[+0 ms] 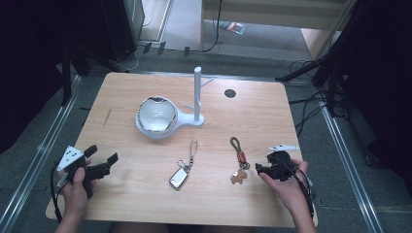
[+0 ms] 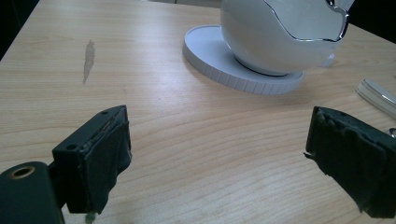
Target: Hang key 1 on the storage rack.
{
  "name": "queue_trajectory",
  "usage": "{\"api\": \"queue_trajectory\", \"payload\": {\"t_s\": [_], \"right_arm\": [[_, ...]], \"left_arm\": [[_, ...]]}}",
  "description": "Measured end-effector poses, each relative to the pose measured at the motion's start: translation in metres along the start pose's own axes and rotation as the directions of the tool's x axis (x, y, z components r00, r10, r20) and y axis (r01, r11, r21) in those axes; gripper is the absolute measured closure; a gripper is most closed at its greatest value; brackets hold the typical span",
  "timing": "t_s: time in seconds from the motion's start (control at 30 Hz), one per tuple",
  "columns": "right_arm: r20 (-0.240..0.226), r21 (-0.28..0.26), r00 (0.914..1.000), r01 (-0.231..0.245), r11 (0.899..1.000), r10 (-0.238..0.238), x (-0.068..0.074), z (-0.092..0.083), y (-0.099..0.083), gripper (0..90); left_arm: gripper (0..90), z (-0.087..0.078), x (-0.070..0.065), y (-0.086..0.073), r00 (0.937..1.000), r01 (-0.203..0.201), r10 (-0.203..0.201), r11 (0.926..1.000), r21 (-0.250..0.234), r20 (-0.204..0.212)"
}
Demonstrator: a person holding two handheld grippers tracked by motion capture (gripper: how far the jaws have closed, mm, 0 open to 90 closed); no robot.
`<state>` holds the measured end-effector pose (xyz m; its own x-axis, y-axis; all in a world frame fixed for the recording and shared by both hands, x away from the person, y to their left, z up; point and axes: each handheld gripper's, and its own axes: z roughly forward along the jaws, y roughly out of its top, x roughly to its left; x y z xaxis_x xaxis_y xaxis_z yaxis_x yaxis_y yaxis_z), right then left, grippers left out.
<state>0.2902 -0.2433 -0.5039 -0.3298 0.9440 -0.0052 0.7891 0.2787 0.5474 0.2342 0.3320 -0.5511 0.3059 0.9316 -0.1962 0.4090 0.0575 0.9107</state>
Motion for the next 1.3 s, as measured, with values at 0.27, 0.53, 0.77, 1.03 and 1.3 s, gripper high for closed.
{"api": "queue_trajectory", "payload": {"t_s": [0.27, 0.53, 0.77, 1.03, 1.3], "right_arm": [[-0.006, 0.099, 0.9999, 0.016, 0.995, -0.016, 0.002, 0.003, 0.016, 38.4], [0.001, 0.184, 0.9985, 0.053, 0.982, -0.054, 0.008, 0.008, 0.032, 38.5], [-0.006, 0.229, 0.9968, 0.079, 0.97, -0.08, 0.013, 0.01, 0.046, 38.9], [-0.03, 0.3, 0.9967, 0.081, 0.951, -0.075, 0.027, 0.016, 0.06, 43.0], [-0.044, 0.344, 0.9947, 0.102, 0.933, -0.093, 0.044, 0.026, 0.075, 46.9]], "left_arm": [[7.3, 0.0, 0.0, 0.0, 1.0, -0.001, 0.001, 1.0, 0.001, 0.001], [7.3, 0.0, 0.0, 0.0, 1.0, -0.001, 0.001, 1.0, 0.001, 0.002], [7.3, 0.001, 0.0, 0.0, 1.0, -0.004, 0.004, 1.0, 0.004, 0.003], [7.3, 0.001, 0.0, 0.0, 1.0, -0.004, 0.004, 1.0, 0.004, 0.004], [7.3, 0.001, 0.0, 0.0, 1.0, -0.007, 0.007, 0.9999, 0.01, 0.006]]}}
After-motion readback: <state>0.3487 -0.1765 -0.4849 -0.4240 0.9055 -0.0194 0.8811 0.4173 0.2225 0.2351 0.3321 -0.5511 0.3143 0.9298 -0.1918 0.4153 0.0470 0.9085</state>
